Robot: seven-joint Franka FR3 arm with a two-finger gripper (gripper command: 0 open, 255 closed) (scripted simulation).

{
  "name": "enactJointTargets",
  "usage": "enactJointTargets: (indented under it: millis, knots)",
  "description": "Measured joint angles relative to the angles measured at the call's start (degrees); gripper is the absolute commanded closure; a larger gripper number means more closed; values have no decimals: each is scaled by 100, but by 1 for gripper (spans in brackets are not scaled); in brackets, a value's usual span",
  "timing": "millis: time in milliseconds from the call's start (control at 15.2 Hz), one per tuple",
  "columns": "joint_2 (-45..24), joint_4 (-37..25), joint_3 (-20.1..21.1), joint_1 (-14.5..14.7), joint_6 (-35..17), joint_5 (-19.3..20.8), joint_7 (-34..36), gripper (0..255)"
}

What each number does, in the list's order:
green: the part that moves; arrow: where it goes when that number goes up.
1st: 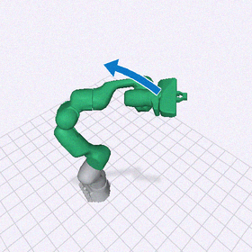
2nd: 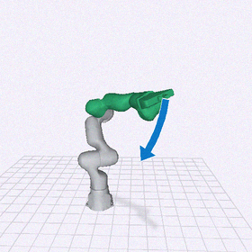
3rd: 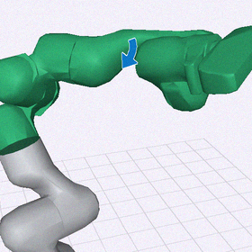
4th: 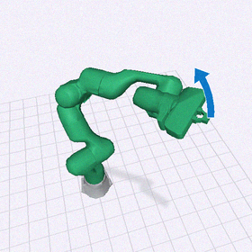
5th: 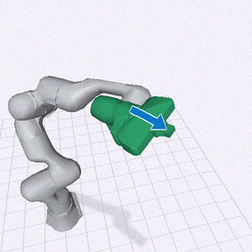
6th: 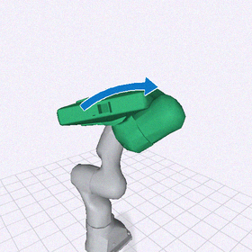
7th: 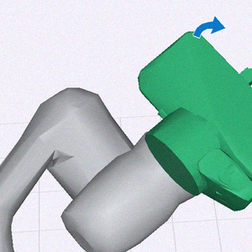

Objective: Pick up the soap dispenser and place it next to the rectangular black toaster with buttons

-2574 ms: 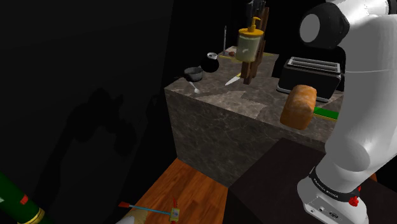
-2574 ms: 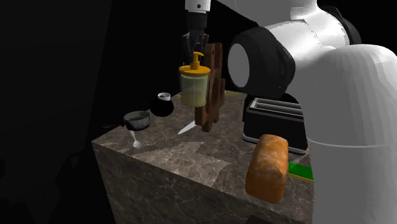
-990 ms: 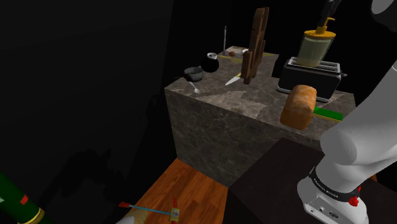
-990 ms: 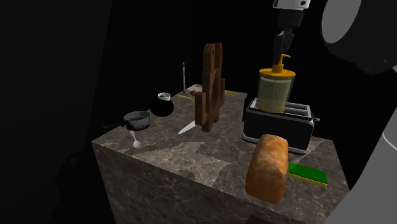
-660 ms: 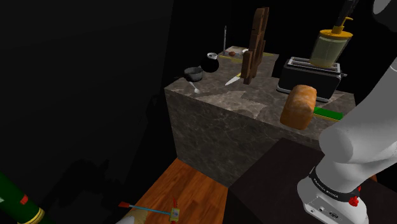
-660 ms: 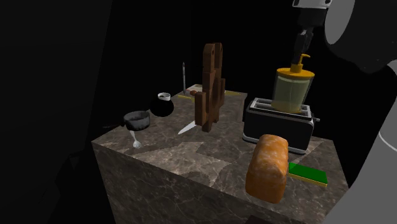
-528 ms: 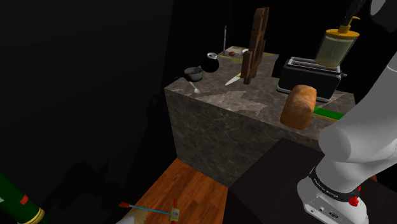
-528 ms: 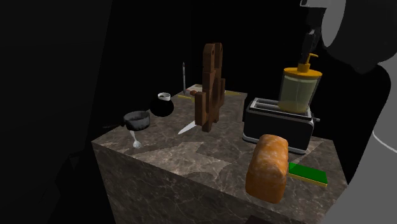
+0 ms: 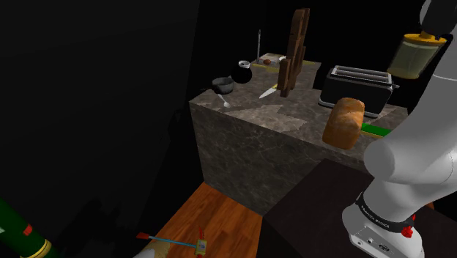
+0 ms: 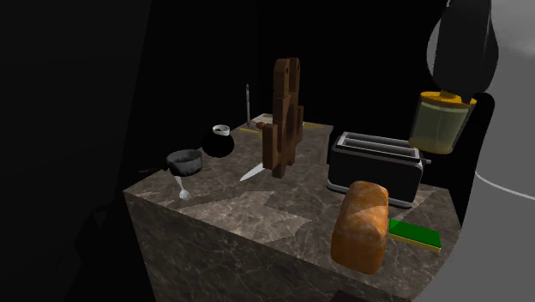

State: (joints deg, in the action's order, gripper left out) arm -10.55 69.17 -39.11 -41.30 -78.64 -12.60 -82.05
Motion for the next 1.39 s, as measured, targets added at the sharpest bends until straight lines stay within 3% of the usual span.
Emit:
enactJointTargets:
  millis: [198,330,396,1386]
  knots:
    - [-309,-284,-153,-433,101,-242,-476,255]
    - [-814,-998,-227,-967,447,-611,-830,255]
    - [-869,-1031,-236,-1044,446,-652,-899,255]
    - [-170,1059,-259,-469,-1056,-132,-968,255]
